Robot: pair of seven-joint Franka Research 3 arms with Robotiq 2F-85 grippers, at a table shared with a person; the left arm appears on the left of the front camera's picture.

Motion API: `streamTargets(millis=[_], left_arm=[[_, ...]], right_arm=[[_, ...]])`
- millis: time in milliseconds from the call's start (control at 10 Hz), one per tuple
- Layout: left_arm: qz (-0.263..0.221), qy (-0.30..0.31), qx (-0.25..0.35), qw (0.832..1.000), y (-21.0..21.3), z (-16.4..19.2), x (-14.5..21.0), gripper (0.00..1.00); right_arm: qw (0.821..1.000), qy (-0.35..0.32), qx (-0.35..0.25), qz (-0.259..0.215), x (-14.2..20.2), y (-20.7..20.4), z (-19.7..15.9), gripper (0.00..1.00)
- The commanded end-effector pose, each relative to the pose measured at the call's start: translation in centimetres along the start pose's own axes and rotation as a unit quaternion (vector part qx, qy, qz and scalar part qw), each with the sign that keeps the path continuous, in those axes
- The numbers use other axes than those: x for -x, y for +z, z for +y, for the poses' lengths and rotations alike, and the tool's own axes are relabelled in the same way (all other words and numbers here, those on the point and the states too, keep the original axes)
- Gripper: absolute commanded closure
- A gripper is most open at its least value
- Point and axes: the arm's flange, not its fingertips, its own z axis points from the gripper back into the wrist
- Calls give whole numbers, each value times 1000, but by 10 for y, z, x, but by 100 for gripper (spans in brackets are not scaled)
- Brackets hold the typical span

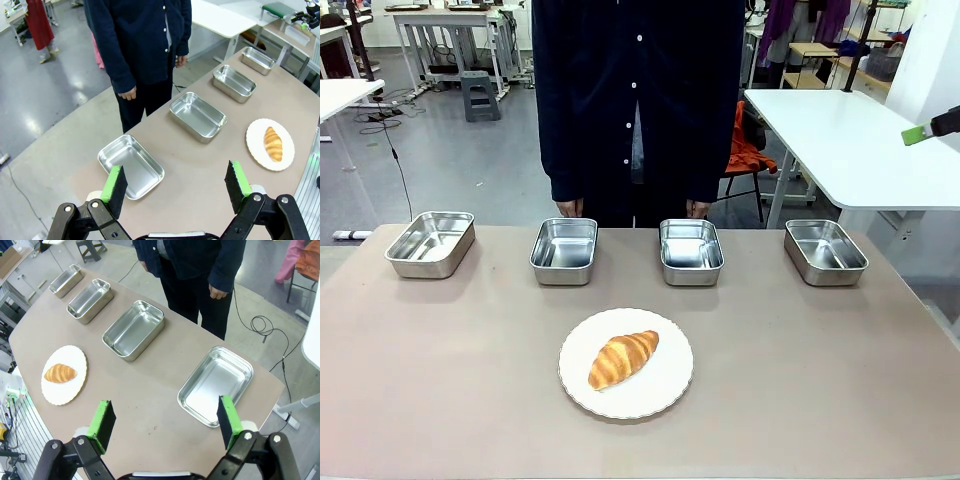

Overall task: Place the bread in the container.
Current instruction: Place the Butter Roll into the Airtight Container indicated by the human.

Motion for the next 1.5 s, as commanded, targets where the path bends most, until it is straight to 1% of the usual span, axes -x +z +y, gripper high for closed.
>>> streamTargets(millis=[0, 1400], left_arm=[[-5, -1, 3, 1000, 2, 0, 1, 0], [-5, -1, 3, 1000, 2, 0, 1, 0]], right_arm=[[1000, 2, -1, -6, -1, -1, 0, 0], [1000, 2, -1, -6, -1, -1, 0, 0]])
